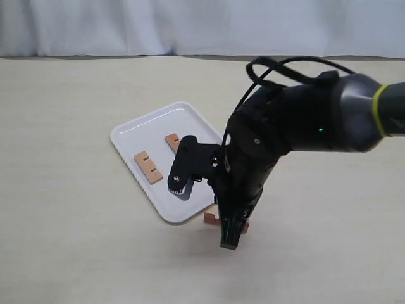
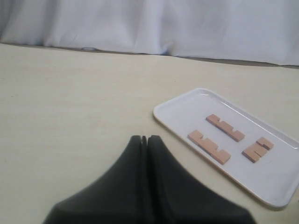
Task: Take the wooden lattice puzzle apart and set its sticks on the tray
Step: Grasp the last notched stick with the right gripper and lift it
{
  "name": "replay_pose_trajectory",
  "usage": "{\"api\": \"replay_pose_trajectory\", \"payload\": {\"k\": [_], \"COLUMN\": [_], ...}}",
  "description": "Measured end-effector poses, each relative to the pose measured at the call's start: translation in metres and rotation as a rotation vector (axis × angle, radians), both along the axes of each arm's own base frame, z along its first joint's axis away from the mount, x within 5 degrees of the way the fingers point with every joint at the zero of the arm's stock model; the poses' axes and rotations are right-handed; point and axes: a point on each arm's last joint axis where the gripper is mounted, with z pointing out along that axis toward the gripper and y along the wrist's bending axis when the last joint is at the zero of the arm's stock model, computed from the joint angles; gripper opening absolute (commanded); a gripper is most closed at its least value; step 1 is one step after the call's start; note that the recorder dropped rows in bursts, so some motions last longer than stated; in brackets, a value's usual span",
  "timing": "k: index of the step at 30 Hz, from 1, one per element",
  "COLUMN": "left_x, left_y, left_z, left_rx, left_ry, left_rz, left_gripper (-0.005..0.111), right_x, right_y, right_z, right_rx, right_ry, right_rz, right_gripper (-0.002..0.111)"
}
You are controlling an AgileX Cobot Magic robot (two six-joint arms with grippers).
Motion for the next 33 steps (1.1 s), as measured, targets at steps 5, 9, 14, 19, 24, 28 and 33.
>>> {"api": "replay_pose_trajectory", "payload": {"k": [5,9,14,19,24,28,33], "left_x": [0.0,0.0,0.0,0.0,0.0,0.0,0.0], "left_y": [0.0,0.0,0.0,0.0,0.0,0.0,0.0], "left_z": [0.0,0.0,0.0,0.0,0.0,0.0,0.0], "left_rx": [0.0,0.0,0.0,0.0,0.0,0.0,0.0], "left_ry": [0.0,0.0,0.0,0.0,0.0,0.0,0.0], "left_rz": [0.0,0.0,0.0,0.0,0.0,0.0,0.0], "left_gripper": [0.0,0.0,0.0,0.0,0.0,0.0,0.0], "right_x": [-0.004,-0.004,0.0,0.003,0.003,0.002,0.002], "right_y": [-0.002,-0.002,0.0,0.002,0.0,-0.002,-0.004], "right_z": [0.031,0.034,0.015,-0.005,-0.018,-0.023,-0.023], "right_rx": [0.05,0.072,0.056,0.029,-0.017,-0.051,-0.075], "right_ry": [-0.091,-0.105,-0.057,-0.005,0.04,0.055,0.056], "right_rz": [-0.013,-0.06,-0.096,-0.109,-0.101,-0.086,-0.072], "right_gripper": [0.004,0.008,0.04,0.056,0.056,0.056,0.056]}}
